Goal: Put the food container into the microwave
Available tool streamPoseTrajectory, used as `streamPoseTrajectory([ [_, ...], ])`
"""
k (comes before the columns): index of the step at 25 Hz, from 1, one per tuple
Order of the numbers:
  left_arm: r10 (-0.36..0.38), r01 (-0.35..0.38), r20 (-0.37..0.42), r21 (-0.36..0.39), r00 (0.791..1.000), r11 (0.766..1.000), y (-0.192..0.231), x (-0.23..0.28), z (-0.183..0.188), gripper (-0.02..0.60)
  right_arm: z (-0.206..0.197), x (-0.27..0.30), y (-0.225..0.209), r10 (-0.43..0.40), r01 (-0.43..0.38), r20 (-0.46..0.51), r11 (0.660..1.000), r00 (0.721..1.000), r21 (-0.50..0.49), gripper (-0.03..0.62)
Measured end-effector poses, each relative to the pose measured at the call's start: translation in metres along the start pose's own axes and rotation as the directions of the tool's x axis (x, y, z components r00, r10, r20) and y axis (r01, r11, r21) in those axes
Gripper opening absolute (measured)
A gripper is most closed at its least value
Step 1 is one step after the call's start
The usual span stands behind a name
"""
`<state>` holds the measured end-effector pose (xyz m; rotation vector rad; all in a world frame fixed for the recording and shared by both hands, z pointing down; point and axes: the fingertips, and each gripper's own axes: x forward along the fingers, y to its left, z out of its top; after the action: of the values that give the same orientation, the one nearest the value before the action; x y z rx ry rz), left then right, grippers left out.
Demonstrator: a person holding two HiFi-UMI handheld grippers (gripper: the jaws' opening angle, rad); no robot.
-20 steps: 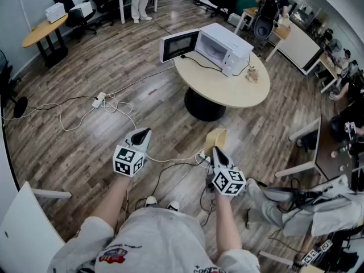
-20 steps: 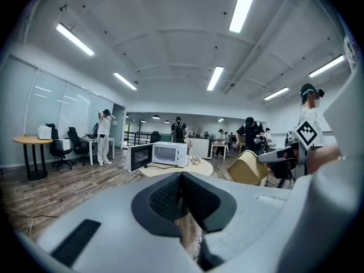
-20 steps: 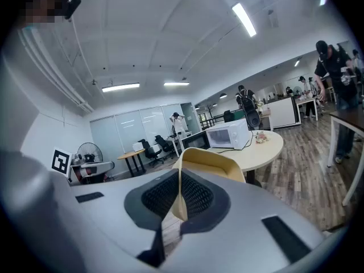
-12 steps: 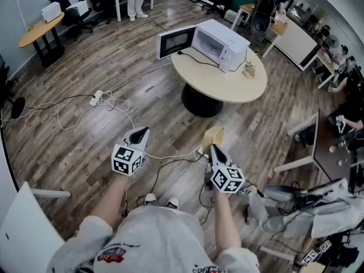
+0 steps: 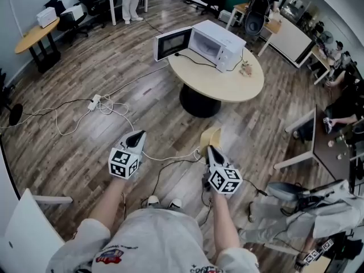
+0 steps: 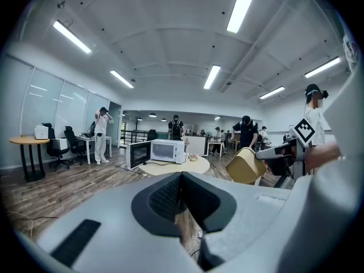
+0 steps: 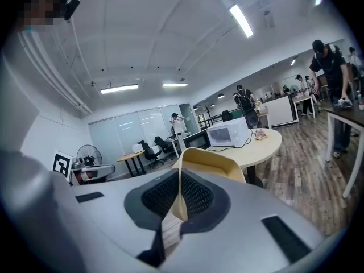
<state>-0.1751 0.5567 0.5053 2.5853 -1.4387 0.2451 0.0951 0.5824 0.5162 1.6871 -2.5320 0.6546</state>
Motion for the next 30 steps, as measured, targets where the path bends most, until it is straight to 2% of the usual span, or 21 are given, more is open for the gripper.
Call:
streamPoseTrajectory([
  [9,-0.011,0.011,-0.005,-0.004,1.0,1.0,0.021,-0.001,-0.003,0.003,-0.004,0.015,0.017,-0.001,0.001,0.007,1.0,1.0,0.005,0.017],
  [17,-0.024,0.024,-0.032,-0.003,0.999,1.0,0.031,0.043,-0.006,0.003,0.005,0.052,-0.011,0.0,0.0,0.011,1.0,1.0,0.03,0.017],
  [23,-0.023,0.023,-0.034,0.0,0.999,1.0,0.048,0.117,0.007,0.003,0.021,0.108,-0.056,0.002,-0.003,0.007,0.999,1.0,0.053,0.017],
  [30,-0.006,0.006,-0.034,-0.01,0.999,1.0,0.062,0.226,0.035,0.003,0.061,0.185,-0.126,0.028,-0.027,-0.008,0.998,1.0,0.065,0.017],
])
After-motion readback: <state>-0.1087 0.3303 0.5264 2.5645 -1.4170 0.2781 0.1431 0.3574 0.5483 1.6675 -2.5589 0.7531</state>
